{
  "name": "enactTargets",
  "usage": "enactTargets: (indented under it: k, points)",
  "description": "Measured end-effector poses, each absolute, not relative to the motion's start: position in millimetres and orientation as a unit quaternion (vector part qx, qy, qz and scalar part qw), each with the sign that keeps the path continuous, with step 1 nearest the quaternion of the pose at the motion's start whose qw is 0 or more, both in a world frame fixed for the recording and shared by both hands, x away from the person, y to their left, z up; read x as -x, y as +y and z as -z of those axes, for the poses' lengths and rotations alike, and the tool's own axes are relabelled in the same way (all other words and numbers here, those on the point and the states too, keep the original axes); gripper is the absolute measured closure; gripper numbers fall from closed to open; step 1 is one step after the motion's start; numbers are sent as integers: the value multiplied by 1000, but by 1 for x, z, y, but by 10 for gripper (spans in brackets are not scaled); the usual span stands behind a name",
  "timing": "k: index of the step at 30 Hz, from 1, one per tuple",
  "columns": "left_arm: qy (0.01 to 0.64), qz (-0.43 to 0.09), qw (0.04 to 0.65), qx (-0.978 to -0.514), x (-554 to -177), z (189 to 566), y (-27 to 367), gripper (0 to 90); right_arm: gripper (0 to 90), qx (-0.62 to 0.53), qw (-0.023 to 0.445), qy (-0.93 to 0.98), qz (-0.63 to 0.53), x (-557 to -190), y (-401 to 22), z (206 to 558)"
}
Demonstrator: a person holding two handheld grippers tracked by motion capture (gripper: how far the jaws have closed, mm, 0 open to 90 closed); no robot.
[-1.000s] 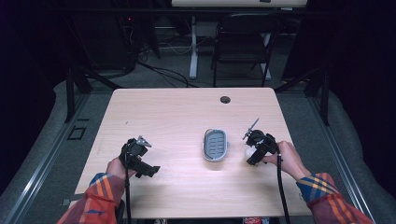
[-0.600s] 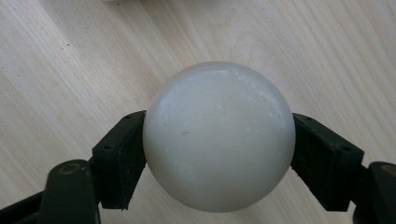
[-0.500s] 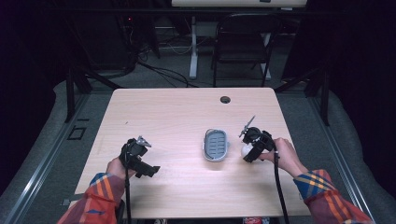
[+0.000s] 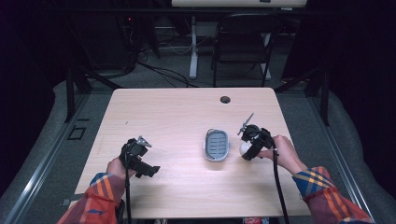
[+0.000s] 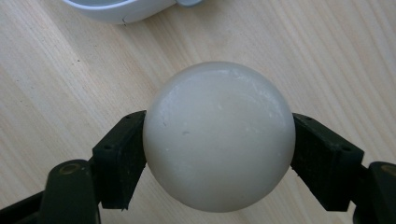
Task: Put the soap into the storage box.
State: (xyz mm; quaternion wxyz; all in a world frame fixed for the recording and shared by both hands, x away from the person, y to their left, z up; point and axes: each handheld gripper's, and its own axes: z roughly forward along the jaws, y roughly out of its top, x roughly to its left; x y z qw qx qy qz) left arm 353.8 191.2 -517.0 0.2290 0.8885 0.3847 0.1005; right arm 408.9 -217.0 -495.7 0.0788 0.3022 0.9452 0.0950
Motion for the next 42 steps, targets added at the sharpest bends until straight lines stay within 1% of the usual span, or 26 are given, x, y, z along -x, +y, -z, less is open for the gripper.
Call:
enactTargets:
  k: [11,23,26,42]
  points:
    - [383,-101,228,-890,-354,517,191,0,236,-299,89,945,-100,-411,-215,481]
    - [381,-101,227,-890,-354,517,191,0,235,-294,95,945,-105,-415,-205,475]
    - [381,-101,227,-891,-354,517,191,0,235,-284,100,949,-91,-418,-203,470]
    - [380,-100,225,-892,-354,518,190,0,236,-269,108,952,-97,-426,-183,456]
